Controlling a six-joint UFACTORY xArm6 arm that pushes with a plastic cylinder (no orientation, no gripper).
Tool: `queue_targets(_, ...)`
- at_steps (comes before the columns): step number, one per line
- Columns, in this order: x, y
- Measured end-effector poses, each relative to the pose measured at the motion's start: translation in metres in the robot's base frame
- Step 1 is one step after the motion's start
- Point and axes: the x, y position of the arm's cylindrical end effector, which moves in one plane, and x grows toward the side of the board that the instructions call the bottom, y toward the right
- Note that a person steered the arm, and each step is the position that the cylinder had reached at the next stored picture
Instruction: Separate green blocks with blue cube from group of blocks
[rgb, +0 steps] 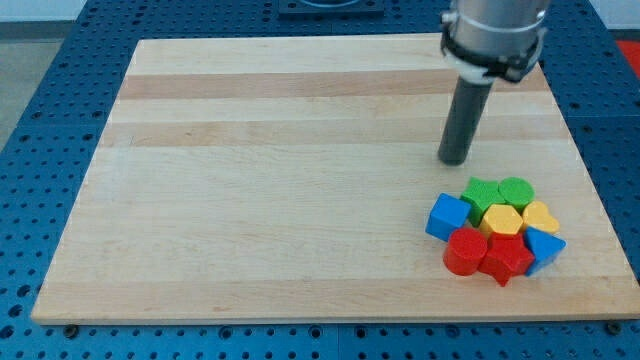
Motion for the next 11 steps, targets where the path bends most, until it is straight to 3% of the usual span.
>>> queue_targets(2,0.011,0.156)
queue_targets(3,0.019,0.188)
queue_targets(6,0.101,0.126)
queue_targets(11,0.045,-0.062)
